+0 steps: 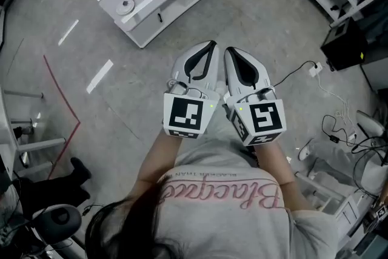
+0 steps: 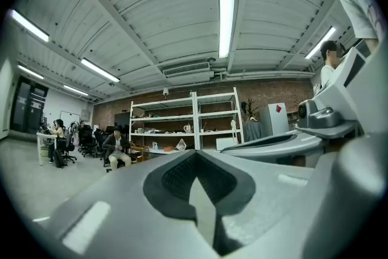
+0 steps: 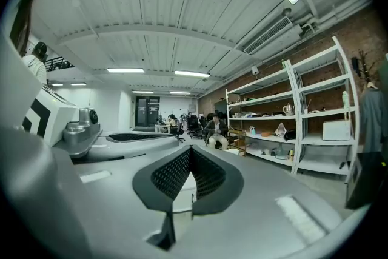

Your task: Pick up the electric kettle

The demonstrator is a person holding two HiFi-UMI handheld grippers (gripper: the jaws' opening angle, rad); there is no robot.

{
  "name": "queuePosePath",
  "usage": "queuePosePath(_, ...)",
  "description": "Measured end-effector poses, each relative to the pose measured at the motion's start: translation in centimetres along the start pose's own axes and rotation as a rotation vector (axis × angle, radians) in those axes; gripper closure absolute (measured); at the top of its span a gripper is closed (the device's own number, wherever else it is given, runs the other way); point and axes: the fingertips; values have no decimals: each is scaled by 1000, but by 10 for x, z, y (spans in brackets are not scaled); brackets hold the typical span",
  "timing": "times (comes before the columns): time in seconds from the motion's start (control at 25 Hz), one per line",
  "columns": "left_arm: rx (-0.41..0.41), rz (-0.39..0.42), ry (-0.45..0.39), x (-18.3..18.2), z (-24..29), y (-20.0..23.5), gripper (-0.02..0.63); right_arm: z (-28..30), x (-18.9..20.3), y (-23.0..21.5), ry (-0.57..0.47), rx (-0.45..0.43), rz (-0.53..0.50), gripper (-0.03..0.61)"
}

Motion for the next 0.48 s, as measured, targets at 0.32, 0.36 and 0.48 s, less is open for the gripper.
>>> queuePosePath(0.32, -7, 1, -2, 1, 27, 4, 614, 14, -1, -18, -6, -17, -27, 558)
queuePosePath(0.36, -8, -3, 0, 2, 32, 6, 614, 18, 0, -21, -3, -19, -27, 558)
queuePosePath(0.48, -8, -12, 3, 2, 48, 14, 614, 33, 3, -33, 10, -24, -21, 558)
Point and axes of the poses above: the fingertips, and each gripper's own axes: z forward along the fingers, y to its left, x out of its underside, and after that the axes turned 8 degrees about -z, right-handed
